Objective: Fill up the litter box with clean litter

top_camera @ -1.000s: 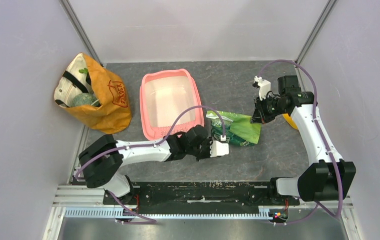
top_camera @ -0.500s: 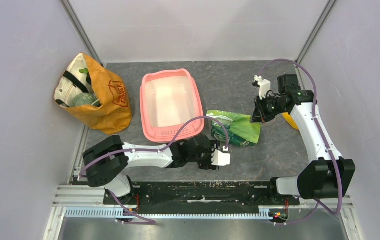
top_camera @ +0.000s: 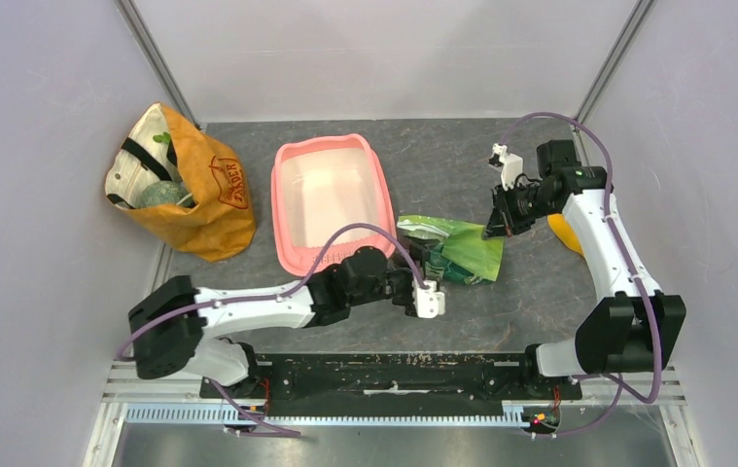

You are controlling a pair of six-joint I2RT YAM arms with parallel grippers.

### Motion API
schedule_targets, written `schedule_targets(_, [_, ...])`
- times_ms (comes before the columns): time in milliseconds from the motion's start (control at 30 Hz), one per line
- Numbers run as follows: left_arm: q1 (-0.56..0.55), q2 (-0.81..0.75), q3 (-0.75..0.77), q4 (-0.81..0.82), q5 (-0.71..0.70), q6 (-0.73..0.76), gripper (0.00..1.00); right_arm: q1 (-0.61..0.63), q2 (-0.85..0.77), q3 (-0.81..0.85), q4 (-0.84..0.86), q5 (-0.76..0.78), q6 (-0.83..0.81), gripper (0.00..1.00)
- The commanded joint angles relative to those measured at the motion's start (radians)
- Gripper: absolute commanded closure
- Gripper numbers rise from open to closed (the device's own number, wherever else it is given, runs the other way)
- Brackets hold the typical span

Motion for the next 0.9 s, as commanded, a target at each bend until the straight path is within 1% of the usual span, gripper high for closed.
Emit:
schedule_targets(0, [-0.007,0.129,0.0,0.316,-0.005,0.231,0.11,0.003,0.038,0.05,-0.023,-0.089,0.031,1.0])
schedule_targets(67, [-0.009,0.185,0.015,0.375,0.018,0.266,0.1,0.002,0.047,0.055,-0.035,-0.102,0.035,1.0])
schedule_targets(133, [-0.009,0.226,0.024,0.4,0.054,0.294,0.1,0.002,0.054,0.057,-0.036,-0.104,0.04,1.0])
schedule_targets(233, [-0.008,0.287,0.003,0.481,0.109,0.369,0.09,0.002,0.064,0.062,-0.042,-0.111,0.041,1.0])
schedule_targets(367, [-0.008,0.392,0.035,0.6,0.063,0.407,0.1,0.001,0.063,0.063,-0.057,-0.114,0.021,1.0])
schedule_targets(467, [-0.008,0.424,0.069,0.622,0.026,0.415,0.14,0.001,0.057,0.062,-0.069,-0.109,-0.001,1.0])
schedule_targets(500, [-0.008,0.422,0.08,0.61,0.023,0.411,0.18,0.001,0.056,0.064,-0.073,-0.109,-0.005,1.0])
schedule_targets(600, [-0.005,0.386,0.108,0.53,0.038,0.393,0.43,-0.003,0.054,0.078,-0.094,-0.132,-0.025,0.95])
schedule_targets(700, [0.004,0.33,0.142,0.422,0.066,0.34,0.57,-0.009,0.042,0.086,-0.104,-0.149,-0.042,0.86])
schedule_targets(733, [0.007,0.312,0.153,0.393,0.066,0.319,0.62,-0.008,0.033,0.086,-0.104,-0.151,-0.049,0.8])
schedule_targets(800, [0.01,0.288,0.173,0.333,0.076,0.288,0.76,-0.009,0.018,0.089,-0.102,-0.153,-0.057,0.55])
schedule_targets(833, [0.011,0.273,0.185,0.294,0.086,0.276,0.96,-0.033,0.009,0.095,-0.103,-0.156,-0.057,0.43])
schedule_targets(867, [0.014,0.262,0.192,0.267,0.1,0.256,0.98,-0.053,0.0,0.106,-0.101,-0.157,-0.055,0.33])
